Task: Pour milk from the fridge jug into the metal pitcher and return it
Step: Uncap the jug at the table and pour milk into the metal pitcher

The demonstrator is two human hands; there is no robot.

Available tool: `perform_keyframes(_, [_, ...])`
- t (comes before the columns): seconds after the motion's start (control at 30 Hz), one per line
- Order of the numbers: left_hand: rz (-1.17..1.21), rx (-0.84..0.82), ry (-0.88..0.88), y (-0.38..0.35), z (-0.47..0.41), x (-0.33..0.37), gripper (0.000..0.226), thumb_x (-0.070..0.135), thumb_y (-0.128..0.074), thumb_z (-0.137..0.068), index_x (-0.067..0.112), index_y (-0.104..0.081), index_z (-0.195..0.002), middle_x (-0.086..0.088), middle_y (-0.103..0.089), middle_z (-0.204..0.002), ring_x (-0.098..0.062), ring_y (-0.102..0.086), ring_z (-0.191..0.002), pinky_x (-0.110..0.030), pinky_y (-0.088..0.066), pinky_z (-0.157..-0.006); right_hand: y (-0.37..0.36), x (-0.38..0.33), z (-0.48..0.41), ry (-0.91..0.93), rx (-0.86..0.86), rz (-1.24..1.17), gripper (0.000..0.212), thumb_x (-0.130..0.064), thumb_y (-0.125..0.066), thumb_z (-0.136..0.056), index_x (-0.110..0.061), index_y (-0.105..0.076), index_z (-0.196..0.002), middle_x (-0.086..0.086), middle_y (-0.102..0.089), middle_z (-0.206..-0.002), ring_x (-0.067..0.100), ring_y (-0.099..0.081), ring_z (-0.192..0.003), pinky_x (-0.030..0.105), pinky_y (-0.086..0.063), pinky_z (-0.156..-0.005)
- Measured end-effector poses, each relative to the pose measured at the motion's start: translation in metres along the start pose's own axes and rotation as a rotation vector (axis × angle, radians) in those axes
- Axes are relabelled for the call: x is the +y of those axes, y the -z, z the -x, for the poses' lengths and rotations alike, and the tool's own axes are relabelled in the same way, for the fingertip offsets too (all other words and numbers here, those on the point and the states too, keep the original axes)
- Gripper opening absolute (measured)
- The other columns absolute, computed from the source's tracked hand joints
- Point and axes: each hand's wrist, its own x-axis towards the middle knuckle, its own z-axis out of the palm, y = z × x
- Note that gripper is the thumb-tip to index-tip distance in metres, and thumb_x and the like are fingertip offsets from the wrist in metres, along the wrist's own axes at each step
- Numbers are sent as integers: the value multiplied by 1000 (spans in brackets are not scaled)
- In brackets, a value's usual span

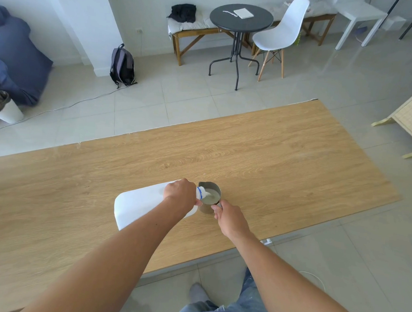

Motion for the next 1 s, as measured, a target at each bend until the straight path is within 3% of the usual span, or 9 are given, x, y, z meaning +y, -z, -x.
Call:
perform_keyframes(0.3, [-17, -7, -5, 0, -1, 1, 64, 66, -66, -100, 11, -69, -133, -2, -73, -125, -23, -74, -117, -29, -46, -77, 0, 1, 0, 15, 10, 23, 28, -35, -47, -116, -20, -62, -98, -3, -73, -88, 24, -75, -79, 50, -63, -74])
perform_keyframes(0.53, [-34, 20, -18, 1, -1, 2, 64, 66, -66, -101, 12, -67, -136, -2, -72, -131, -23, -73, -122, -29, -45, -79, -1, 1, -1, -4, 3, -17, 34, -46, -48, -115, -22, -61, -95, -1, -75, -90, 25, -75, -82, 51, -63, -78])
perform_keyframes(1.0, [-30, 7, -15, 0, -3, 1, 65, 66, -66, -100, 12, -68, -135, -2, -72, -129, -23, -74, -119, -29, -47, -79, 0, 0, -1, 0, 1, -9, 32, -39, -48, -116, -19, -64, -98, -11, -71, -83, 19, -74, -78, 49, -63, -76])
